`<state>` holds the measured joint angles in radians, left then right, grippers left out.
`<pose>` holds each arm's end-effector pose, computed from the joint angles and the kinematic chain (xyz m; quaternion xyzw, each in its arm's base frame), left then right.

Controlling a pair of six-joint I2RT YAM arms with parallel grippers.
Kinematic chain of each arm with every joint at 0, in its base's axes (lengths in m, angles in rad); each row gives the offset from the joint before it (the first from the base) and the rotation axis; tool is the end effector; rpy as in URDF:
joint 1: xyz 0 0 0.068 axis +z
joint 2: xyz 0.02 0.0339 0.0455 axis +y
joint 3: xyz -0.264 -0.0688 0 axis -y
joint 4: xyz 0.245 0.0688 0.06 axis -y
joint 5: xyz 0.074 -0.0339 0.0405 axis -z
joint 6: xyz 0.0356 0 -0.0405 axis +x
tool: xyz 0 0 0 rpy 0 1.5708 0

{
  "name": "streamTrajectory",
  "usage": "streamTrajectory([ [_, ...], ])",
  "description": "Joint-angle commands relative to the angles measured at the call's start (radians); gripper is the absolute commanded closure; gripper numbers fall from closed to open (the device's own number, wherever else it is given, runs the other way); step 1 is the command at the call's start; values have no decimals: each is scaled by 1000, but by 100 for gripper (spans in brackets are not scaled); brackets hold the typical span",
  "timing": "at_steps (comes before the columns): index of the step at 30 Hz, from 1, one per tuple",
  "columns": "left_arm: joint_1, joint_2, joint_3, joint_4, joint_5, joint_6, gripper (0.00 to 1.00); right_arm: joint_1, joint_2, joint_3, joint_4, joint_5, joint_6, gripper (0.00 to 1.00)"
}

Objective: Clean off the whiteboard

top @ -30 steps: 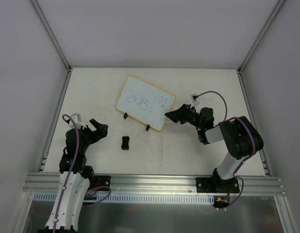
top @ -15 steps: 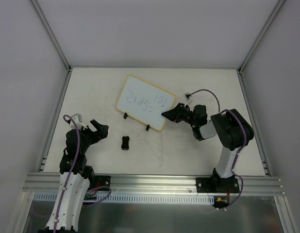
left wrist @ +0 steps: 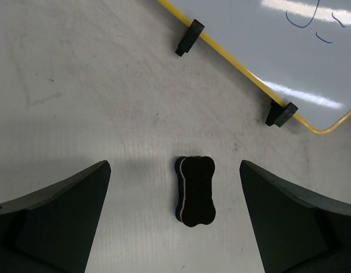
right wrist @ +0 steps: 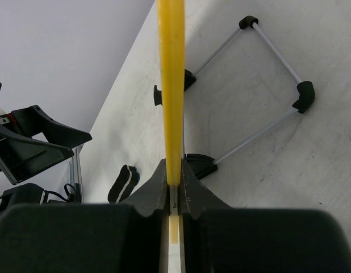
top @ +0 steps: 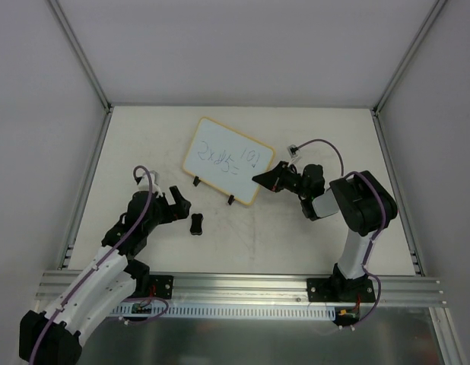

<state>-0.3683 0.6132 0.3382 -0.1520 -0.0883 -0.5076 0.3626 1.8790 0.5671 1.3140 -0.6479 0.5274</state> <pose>0.1465 -0.0532 0.2113 -0.0823 0.8364 -0.1957 0.5054 0.2946 0.1347 0.1438 -0.1694 0.6859 0.4918 0.5089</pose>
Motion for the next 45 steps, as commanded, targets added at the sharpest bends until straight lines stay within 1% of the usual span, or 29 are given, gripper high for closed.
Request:
streamTrajectory([
  [1, -66, 65, 56, 31, -146, 0, 1, -7, 2, 19, 217, 31, -9, 100],
  [5, -84, 103, 64, 29, -182, 17, 1, -10, 2, 16, 218, 31, -9, 100],
  [7, -86, 120, 74, 25, -172, 27, 1, -10, 5, 17, 220, 30, -10, 100],
  [13, -89, 264, 134, 8, -143, 64, 1, -16, 17, 11, 218, 37, -20, 100],
  [15, -107, 313, 159, 6, -125, 76, 1, -16, 12, 5, 220, 34, -35, 100],
  [18, -138, 336, 180, -3, -119, 83, 1, -19, 8, -4, 218, 47, -50, 100],
  [24, -208, 324, 232, -93, -65, 38, 1, -27, 16, -3, 218, 44, -52, 100],
  [29, -274, 391, 274, -150, -108, 26, 2, -27, 29, -6, 220, 51, -63, 100],
  [32, -285, 463, 304, -179, -103, 11, 2, -28, 40, -3, 218, 54, -56, 100],
  [35, -299, 523, 317, -192, -133, -8, 3, -33, 40, -6, 218, 60, -56, 100],
  [38, -304, 566, 324, -208, -133, -31, 6, -37, 43, 2, 218, 59, -41, 100],
  [42, -311, 600, 337, -215, -133, -42, 8, -40, 69, 34, 220, 39, 12, 100],
  [45, -320, 608, 338, -218, -131, -49, 9, -40, 68, 30, 218, 59, 16, 100],
])
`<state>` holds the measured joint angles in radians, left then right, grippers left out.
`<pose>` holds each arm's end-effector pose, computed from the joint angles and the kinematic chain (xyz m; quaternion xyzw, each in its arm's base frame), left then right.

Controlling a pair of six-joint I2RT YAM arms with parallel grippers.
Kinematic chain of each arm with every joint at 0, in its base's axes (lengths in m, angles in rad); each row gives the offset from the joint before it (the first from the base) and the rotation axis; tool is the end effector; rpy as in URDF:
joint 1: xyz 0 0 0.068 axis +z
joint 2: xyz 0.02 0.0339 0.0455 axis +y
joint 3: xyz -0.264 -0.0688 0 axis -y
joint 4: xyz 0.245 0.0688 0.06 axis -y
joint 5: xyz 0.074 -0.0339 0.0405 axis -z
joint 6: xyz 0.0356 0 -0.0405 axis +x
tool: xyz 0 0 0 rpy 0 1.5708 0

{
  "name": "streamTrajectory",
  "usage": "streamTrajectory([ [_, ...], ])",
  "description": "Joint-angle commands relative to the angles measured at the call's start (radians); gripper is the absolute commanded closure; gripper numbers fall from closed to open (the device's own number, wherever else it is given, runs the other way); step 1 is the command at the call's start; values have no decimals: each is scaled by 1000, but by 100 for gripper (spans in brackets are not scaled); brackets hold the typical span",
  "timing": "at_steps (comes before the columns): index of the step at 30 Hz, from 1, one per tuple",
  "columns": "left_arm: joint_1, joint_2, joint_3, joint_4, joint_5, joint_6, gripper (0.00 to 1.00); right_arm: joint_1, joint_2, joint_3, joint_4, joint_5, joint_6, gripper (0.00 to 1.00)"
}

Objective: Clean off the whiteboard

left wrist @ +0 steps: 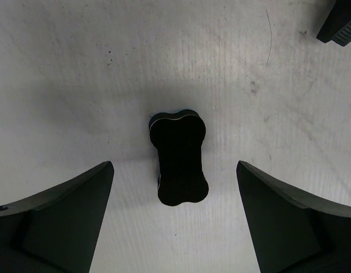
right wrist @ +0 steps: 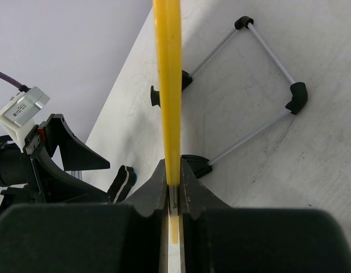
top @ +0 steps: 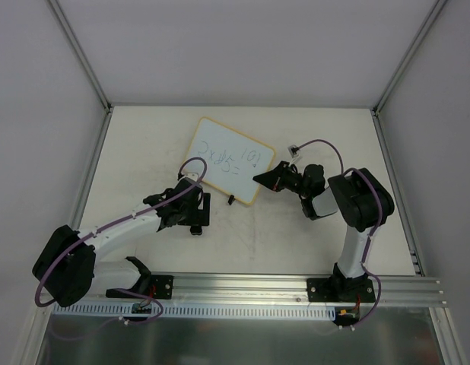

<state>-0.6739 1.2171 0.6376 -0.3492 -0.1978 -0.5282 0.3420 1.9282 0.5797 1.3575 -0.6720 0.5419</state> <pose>0.1854 -0.1391 0.1900 0.0377 0.9440 -0.1003 0.3120 0.3004 0.1305 0.1360 -0.1667 0.6846 0.4966 0.5069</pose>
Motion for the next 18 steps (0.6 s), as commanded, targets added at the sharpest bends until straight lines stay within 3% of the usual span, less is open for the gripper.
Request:
streamTrajectory([
  [1, -15, 2, 39, -22, -20, -30, 10, -20, 18, 17, 175, 83, 0, 100],
  [14, -49, 114, 60, -30, -54, -50, 21, -20, 15, 20, 175, 65, 3, 100],
  [18, -52, 145, 68, -33, -80, -61, 30, -20, 11, 17, 175, 63, 1, 100],
])
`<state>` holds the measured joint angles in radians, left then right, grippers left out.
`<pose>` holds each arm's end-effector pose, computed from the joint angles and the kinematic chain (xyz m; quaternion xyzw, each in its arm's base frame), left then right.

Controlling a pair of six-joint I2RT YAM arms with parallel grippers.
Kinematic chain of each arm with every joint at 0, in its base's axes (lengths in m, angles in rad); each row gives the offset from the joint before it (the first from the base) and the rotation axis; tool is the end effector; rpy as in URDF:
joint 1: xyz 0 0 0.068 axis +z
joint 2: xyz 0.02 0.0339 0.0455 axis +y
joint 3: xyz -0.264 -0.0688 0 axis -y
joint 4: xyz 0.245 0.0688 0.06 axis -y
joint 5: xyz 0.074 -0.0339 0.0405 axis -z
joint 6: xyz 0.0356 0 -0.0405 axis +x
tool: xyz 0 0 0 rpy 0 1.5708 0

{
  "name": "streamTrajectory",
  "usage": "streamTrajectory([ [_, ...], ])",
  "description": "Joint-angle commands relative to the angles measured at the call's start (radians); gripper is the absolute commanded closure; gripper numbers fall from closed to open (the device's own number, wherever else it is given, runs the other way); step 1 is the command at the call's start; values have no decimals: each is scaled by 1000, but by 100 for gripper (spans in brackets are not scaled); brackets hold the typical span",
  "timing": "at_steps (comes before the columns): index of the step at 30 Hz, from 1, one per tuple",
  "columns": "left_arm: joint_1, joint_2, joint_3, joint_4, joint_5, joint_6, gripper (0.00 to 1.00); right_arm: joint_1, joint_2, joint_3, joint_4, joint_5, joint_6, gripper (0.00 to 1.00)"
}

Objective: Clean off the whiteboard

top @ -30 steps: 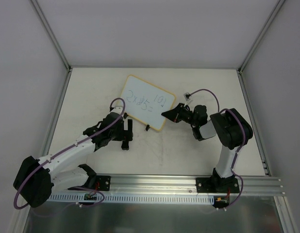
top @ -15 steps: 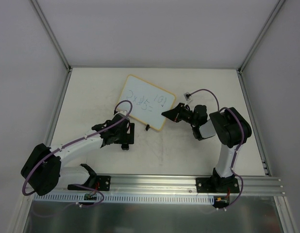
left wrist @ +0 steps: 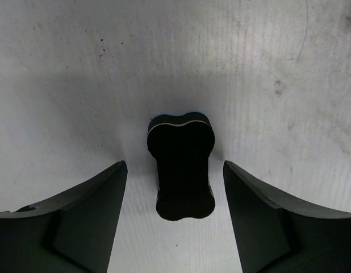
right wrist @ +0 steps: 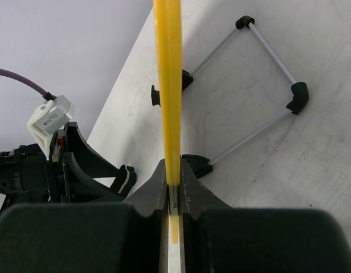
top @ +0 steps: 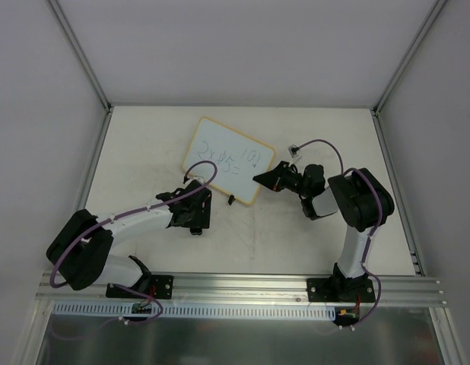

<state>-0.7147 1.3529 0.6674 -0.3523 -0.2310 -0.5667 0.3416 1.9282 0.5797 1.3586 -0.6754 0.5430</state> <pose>0.1910 -0.1549 0.1690 0.0406 0.9579 -0.0672 0.2762 0.3003 0.1304 0.1361 -0.1675 0.6841 0.4977 0.5062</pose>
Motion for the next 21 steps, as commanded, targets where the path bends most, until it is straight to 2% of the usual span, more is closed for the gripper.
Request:
streamTrajectory([
  [1, -12, 14, 40, -31, -54, -24, 33, -19, 9, 17, 174, 66, 0, 100],
  [6, -12, 34, 47, -31, -73, -32, 43, -23, 6, 14, 174, 65, 2, 100],
  [10, -12, 52, 54, -33, -76, -39, 56, -21, 6, 14, 174, 63, 2, 100],
  [13, -14, 34, 52, -33, -76, -41, 58, -24, 5, 17, 174, 60, 3, 100],
  [16, -15, 8, 54, -34, -76, -32, 70, -24, 8, 17, 175, 59, 3, 100],
  [21, -15, -8, 61, -40, -80, -22, 78, -24, 6, 19, 175, 54, 6, 100],
])
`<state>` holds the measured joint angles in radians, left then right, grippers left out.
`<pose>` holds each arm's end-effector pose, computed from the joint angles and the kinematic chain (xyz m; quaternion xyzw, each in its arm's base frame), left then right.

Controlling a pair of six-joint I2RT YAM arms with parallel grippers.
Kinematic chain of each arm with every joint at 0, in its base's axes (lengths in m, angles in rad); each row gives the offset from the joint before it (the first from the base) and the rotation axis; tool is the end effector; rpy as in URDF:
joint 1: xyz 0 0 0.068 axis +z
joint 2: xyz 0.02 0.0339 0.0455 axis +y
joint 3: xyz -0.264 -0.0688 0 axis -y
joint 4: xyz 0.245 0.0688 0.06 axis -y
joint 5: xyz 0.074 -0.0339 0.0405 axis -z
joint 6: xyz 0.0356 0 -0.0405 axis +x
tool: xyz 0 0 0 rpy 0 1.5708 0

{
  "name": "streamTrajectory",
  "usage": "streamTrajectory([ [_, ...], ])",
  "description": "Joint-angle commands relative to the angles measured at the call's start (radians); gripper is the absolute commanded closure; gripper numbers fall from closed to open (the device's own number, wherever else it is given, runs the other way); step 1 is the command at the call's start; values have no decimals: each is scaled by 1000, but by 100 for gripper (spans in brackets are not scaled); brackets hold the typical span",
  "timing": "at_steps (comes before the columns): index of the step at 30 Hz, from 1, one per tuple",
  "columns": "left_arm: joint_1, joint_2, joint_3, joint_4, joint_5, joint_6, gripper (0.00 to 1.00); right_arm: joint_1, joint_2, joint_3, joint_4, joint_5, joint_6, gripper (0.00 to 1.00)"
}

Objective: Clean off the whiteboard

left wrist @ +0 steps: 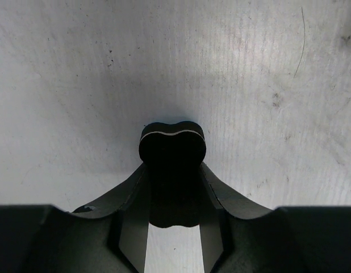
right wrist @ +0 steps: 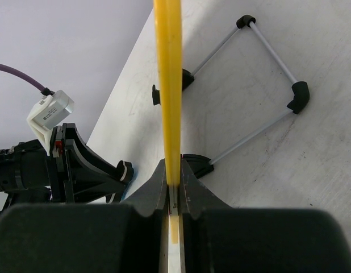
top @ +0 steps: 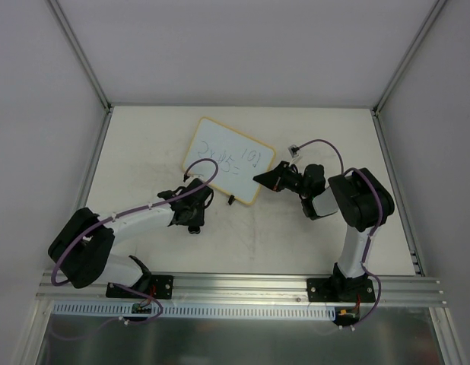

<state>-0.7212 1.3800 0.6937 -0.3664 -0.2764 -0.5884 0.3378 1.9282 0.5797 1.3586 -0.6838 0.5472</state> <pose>0.1950 -0.1585 0.1698 0.0283 0.9577 -0.0489 0.2823 0.3006 0.1294 0.1361 -0.1677 0.6841 0.4999 0.5040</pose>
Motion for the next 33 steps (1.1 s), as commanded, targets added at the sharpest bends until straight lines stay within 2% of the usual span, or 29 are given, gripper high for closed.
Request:
streamTrajectory([
  [1, -7, -36, 38, -32, -43, -1, 78, -19, 8, 19, 174, 63, 2, 100],
  [6, -3, -68, 105, -51, -99, 31, 80, -19, 9, 19, 174, 59, 3, 100],
  [9, 52, -70, 171, -51, -95, 77, 87, -19, 11, 20, 175, 56, 8, 100],
  [11, 130, -67, 220, -49, -43, 113, 100, -19, 9, 23, 174, 55, 11, 100],
  [19, 339, 11, 421, -31, 63, 206, 100, -19, 2, 25, 174, 47, 11, 100],
  [25, 404, 154, 567, 33, 167, 234, 100, -16, -5, 25, 174, 38, 2, 100],
  [29, 413, 237, 575, 162, 233, 243, 100, -13, -9, 25, 174, 36, 2, 100],
  [30, 417, 247, 528, 270, 259, 246, 100, -14, -11, 28, 174, 36, 10, 100],
  [33, 417, 264, 468, 366, 270, 242, 100, -14, -11, 34, 174, 26, 13, 100],
])
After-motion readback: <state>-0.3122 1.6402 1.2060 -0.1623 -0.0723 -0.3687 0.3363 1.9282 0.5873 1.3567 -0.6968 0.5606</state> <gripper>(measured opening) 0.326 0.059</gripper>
